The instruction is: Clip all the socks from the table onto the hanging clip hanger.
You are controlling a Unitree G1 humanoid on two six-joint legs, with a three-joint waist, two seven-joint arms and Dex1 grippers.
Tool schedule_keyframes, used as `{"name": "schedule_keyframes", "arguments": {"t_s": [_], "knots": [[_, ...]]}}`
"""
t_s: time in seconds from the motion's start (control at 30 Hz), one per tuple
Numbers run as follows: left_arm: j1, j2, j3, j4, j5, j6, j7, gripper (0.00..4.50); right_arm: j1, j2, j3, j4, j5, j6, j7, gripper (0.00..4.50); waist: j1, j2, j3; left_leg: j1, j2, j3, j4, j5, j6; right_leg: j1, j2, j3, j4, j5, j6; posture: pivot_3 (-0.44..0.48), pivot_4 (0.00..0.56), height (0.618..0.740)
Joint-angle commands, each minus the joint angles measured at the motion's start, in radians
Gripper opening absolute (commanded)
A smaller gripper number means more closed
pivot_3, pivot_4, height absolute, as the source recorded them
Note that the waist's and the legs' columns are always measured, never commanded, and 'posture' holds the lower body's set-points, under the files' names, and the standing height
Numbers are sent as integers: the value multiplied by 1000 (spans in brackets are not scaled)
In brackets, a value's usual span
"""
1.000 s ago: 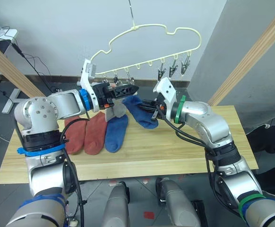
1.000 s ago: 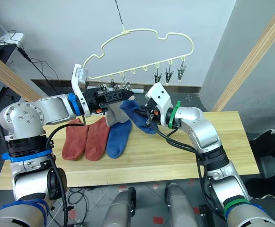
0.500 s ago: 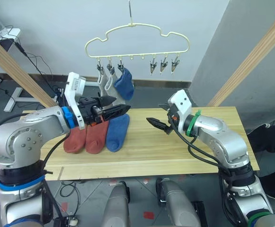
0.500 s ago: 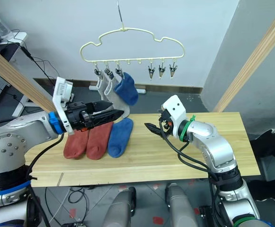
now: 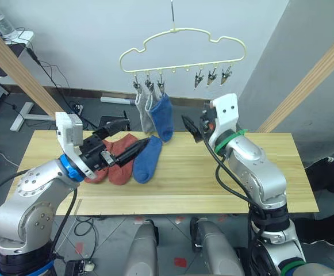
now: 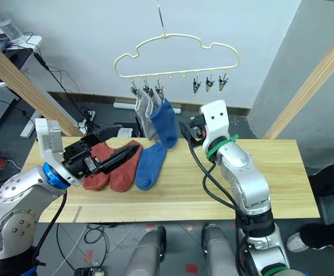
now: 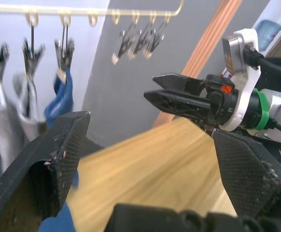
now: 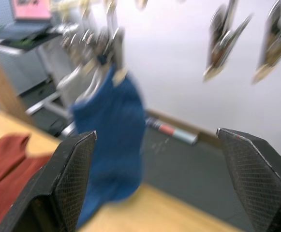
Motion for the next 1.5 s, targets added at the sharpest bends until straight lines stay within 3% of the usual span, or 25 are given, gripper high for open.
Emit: {"name": "schedule_keyframes", "arguments": {"t_s": [0.03, 0.3, 0.37, 1.13, 1.5], "knots": [[12, 9, 25, -21, -5, -42, 5, 4500, -28, 32, 19, 25, -32, -65, -38, 4189, 0, 0, -2, 0, 0, 0, -1, 0, 0, 0, 0, 0, 0, 0, 0, 59, 244, 740], [-12, 22, 25, -14, -25, -46, 28, 4500, -93, 87, -13, 149, -80, -151, -132, 4189, 4, -1, -2, 0, 0, -1, 1, 0, 0, 0, 0, -1, 1, 0, 0, 79, 242, 740], [-18, 24, 20, -13, -25, -46, 32, 4500, -110, 91, -18, 176, -84, -159, -142, 3623, 5, -1, -2, 0, 0, -1, 1, 0, 0, 0, 0, -1, 1, 0, 0, 79, 245, 740], [-89, 25, -25, 21, -9, -52, 66, 4500, -256, 122, -62, 408, -103, -299, -194, 3623, 7, -1, -2, 0, 0, -1, 1, 0, 0, 0, 0, -1, 3, 0, -1, 86, 256, 740], [-96, 27, -37, 32, -2, -62, 66, 4500, -271, 154, -64, 424, -80, -324, -164, 3623, 7, -1, -2, 0, 0, -1, 2, 0, 0, 0, 0, -1, 4, 0, -1, 88, 262, 740]]}}
